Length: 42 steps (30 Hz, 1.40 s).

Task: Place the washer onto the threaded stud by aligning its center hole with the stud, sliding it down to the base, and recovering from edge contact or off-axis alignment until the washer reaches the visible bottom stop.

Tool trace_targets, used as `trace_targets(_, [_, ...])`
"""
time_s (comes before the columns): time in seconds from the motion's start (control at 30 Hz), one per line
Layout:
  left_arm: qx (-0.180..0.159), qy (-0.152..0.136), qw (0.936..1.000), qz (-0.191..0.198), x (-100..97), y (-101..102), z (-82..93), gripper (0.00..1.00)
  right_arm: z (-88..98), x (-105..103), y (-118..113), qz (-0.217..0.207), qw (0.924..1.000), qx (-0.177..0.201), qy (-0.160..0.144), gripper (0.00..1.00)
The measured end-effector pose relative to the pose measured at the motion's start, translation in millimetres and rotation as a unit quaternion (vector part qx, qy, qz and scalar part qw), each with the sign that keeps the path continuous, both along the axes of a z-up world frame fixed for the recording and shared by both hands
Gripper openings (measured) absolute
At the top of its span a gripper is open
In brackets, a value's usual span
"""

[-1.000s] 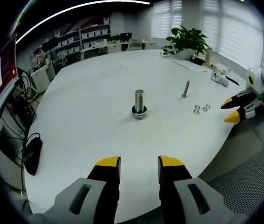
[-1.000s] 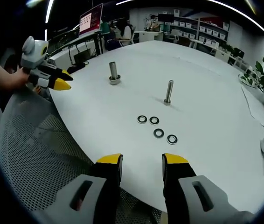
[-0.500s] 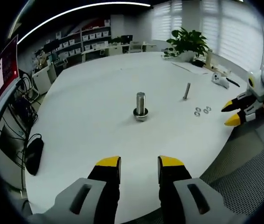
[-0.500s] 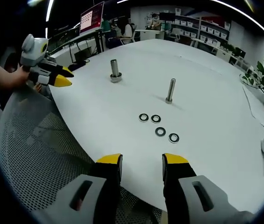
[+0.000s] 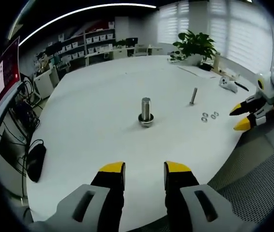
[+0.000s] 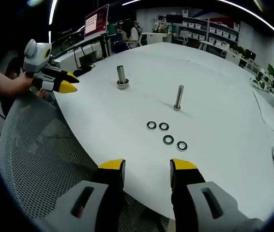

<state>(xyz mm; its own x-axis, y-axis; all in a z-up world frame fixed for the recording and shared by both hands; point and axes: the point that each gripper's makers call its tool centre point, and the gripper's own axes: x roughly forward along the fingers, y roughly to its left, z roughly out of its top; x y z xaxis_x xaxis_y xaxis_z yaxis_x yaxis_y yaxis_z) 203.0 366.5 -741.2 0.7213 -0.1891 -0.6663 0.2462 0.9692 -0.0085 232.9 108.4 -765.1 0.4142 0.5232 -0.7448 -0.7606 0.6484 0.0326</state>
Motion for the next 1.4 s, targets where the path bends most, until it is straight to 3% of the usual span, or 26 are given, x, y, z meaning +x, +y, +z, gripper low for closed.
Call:
trace_targets(0.23, [0.001,-0.01,0.9999,0.005,1.4,2.4,3.5,0.3,-0.7,10.2,-10.5,0.01,0.9999,-0.014,0.003,0.41])
trace_targets(0.5, [0.002,-0.01,0.9999,0.005,1.6,1.7,4.2,0.29,-3.9,28.5,-26.9,-0.018,0.9996,-0.018,0.013,0.43])
trace_targets(1.4, [-0.005,-0.011,0.9999,-0.006,-1.1,-3.1,4.7,0.27,-0.6,72.7,-20.0,-0.022,0.9988,-0.039,0.019,0.46])
